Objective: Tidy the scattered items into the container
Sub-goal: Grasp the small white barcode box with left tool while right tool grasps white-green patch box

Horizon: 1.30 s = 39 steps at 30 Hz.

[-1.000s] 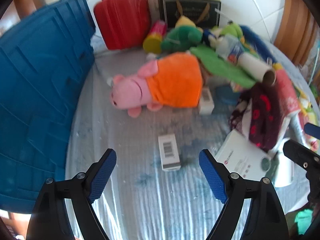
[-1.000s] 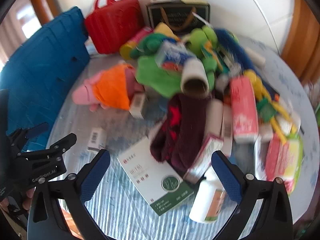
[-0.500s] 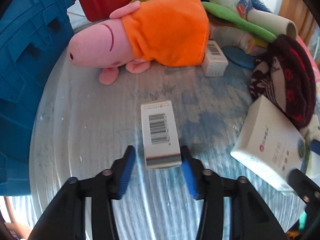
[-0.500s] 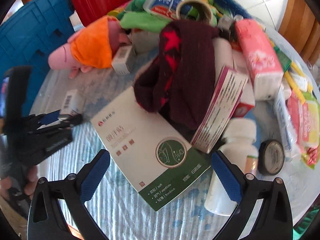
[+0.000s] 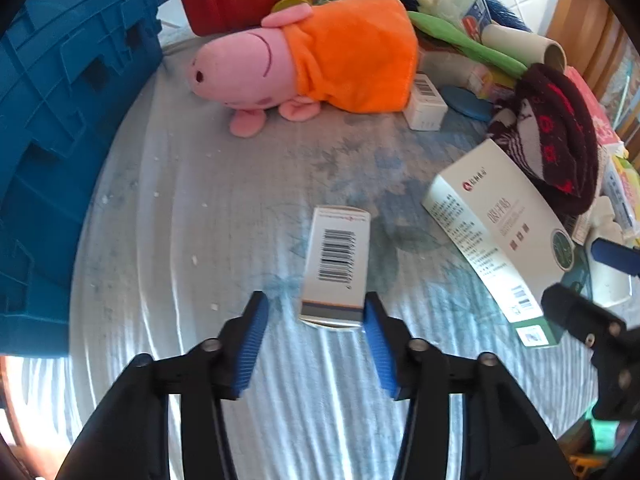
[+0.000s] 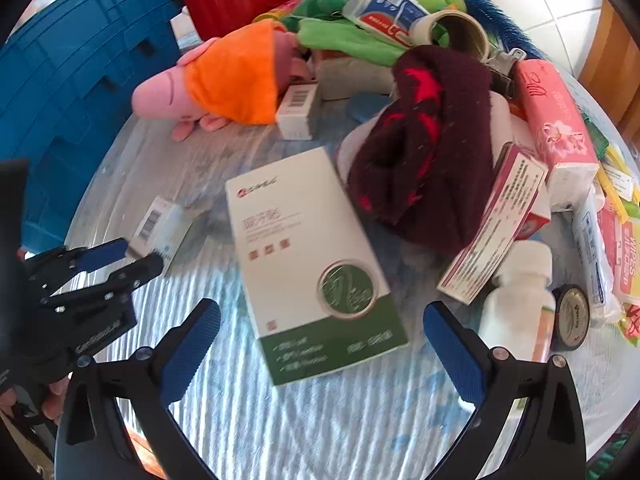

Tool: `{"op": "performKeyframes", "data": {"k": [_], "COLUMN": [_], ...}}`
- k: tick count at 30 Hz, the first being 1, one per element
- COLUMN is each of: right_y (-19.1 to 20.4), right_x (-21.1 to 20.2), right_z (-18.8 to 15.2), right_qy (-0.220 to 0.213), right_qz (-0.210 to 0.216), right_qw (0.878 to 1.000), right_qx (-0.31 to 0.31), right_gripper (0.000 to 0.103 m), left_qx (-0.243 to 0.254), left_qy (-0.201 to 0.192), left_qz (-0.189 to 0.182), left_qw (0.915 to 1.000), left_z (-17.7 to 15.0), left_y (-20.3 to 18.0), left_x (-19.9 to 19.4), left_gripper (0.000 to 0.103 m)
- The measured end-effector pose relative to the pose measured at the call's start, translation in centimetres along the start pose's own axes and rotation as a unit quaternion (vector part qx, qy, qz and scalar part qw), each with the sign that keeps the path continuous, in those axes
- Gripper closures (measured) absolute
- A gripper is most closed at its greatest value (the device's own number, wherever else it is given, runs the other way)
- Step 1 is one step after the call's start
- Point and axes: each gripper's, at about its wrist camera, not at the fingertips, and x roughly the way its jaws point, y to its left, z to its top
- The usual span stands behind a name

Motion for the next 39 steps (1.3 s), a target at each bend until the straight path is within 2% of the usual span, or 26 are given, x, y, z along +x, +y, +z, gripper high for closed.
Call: {"op": "performKeyframes", "data": {"k": [9, 13, 15, 16, 17, 21, 23, 27, 28, 29, 30, 31, 33, 34, 39], "right_y": [0.5, 0.9, 1.1, 1.2, 1.4, 1.8, 1.8, 1.7, 1.6, 1.6, 1.5, 1.5, 1.6, 1.6, 1.8], "right_x": [2.2, 3.3, 3.9, 4.0, 4.3, 4.9, 5.0, 5.0, 5.0, 5.0, 5.0, 5.0, 5.0, 4.9, 4.2], "right_z": [1.4, 1.9, 1.9, 1.9, 1.8, 1.7, 1.7, 1.6, 1.6, 1.6, 1.6, 1.6, 1.5, 1.5, 0.9], "right_qy": [0.021, 0.030, 0.042, 0.047, 0.053, 0.060, 0.058, 0.054, 0.053, 0.052, 0.051, 0.051, 0.051, 0.049, 0.043], "right_qz": [0.004, 0.008, 0.004, 0.003, 0.002, -0.008, -0.010, -0.011, -0.011, -0.011, -0.011, -0.011, -0.015, -0.014, -0.010], "right_qw": [0.999, 0.999, 0.998, 0.998, 0.997, 0.997, 0.997, 0.997, 0.998, 0.998, 0.998, 0.998, 0.998, 0.998, 0.999], "right_qx": [-0.024, -0.033, -0.042, -0.045, -0.048, -0.056, -0.053, -0.047, -0.044, -0.041, -0.040, -0.038, -0.038, -0.036, -0.029], "right_gripper": [0.000, 0.000, 0.006, 0.018, 0.020, 0.021, 0.021, 0.020, 0.020, 0.020, 0.019, 0.018, 0.018, 0.022, 0.023], "left_qx": [0.004, 0.005, 0.002, 0.001, 0.001, 0.001, -0.009, -0.011, -0.011, -0.011, -0.010, -0.007, 0.004, 0.008, 0.002], "left_qy": [0.022, 0.021, 0.021, 0.021, 0.020, 0.014, 0.015, 0.014, 0.013, 0.013, 0.013, 0.013, 0.011, 0.011, 0.003], "left_qz": [0.003, 0.003, 0.001, 0.002, 0.002, 0.016, 0.024, 0.019, 0.014, 0.006, -0.004, -0.007, 0.002, 0.004, 0.011], "left_qw": [0.9998, 0.9998, 0.9998, 0.9998, 0.9998, 0.9998, 0.9996, 0.9997, 0.9998, 0.9998, 0.9999, 0.9999, 0.9999, 0.9999, 0.9999], "left_z": [0.5, 0.8, 0.9, 0.9, 0.9, 1.0, 1.1, 1.0, 1.0, 1.0, 0.9, 0.9, 0.8, 0.7, 0.7], "left_y": [-2.0, -2.3, -2.3, -2.4, -2.4, -2.6, -2.4, -2.4, -2.4, -2.5, -2.6, -2.9, -3.4, -3.6, -3.1], "left_x": [0.7, 0.2, 0.0, 0.0, -0.1, -0.4, -0.5, -0.9, -1.1, -1.2, -1.5, -1.7, -2.0, -2.2, -4.0], "left_gripper": [0.054, 0.063, 0.063, 0.063, 0.062, 0.048, 0.037, 0.038, 0.042, 0.053, 0.060, 0.073, 0.074, 0.074, 0.074]}}
